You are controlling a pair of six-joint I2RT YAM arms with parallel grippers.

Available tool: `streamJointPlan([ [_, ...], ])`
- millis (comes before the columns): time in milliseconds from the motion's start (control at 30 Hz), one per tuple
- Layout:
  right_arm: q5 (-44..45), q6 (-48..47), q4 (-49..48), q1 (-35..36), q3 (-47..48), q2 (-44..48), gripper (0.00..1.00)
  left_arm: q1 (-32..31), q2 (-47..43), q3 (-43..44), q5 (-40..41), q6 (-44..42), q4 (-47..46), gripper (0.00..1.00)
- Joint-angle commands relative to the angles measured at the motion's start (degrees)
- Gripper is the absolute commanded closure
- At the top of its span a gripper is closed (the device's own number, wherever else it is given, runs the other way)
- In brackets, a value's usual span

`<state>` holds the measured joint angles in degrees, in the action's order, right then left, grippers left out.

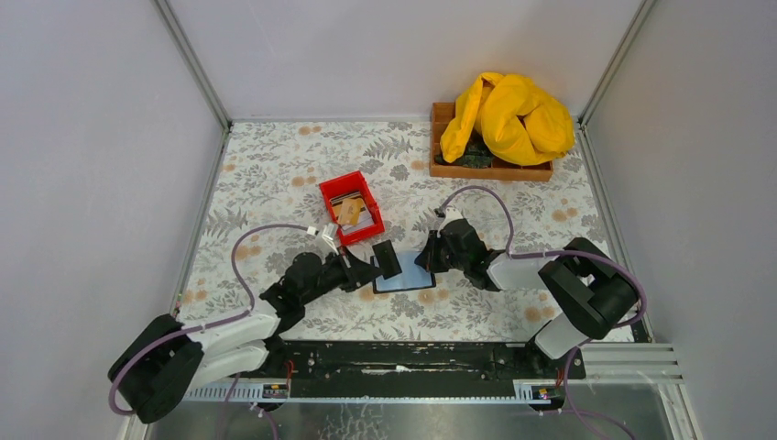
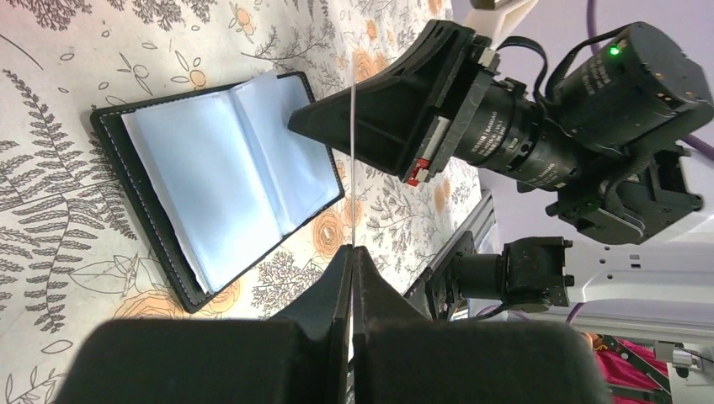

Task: Take the credit cards out of the card holder

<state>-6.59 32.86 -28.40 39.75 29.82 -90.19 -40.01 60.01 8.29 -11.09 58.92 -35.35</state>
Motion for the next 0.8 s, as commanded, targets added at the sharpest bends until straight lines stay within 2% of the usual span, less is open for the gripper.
streamJointPlan([
  [0,-1.39,-1.61,0.6,-0.55,-0.28,1.3,1.0,0.46,-6.3,0.29,1.43,-2.7,8.17,1.0],
  [167,-12.72,-2.24,-9.8,-1.11,-5.81,10.67,1.0,0.57,-11.71,-0.81,-0.31,-3.25,6.94,1.0],
  [300,-23.48,1.87,-19.1,-1.12,-8.54,19.77,1.0,0.63,-16.95,-1.52,-1.36,-3.03,5.13,1.0],
  [367,-25.14,3.71,-18.13,-1.08,-8.46,24.61,0.92,0.63,-18.78,-1.25,-2.44,-3.26,5.16,1.0],
  [467,-24.96,5.29,-16.12,-1.07,-8.54,30.53,0.67,0.63,-20.13,-0.47,-4.1,-3.14,4.9,1.0],
  [533,-24.9,5.77,-14.82,-1.07,-8.52,33.08,0.57,0.63,-20.15,-0.22,-5.19,-2.74,3.77,1.0],
  [600,-25.8,6.93,-15.18,-1.05,-8.58,34.53,0.53,0.68,-20.04,-0.61,-5.64,-1.66,1.64,1.0],
  [767,-26.41,8.1,-16.06,-0.99,-9.94,36.6,0.52,0.65,-20.5,-1.7,-5.83,1.19,-3.47,1.0],
])
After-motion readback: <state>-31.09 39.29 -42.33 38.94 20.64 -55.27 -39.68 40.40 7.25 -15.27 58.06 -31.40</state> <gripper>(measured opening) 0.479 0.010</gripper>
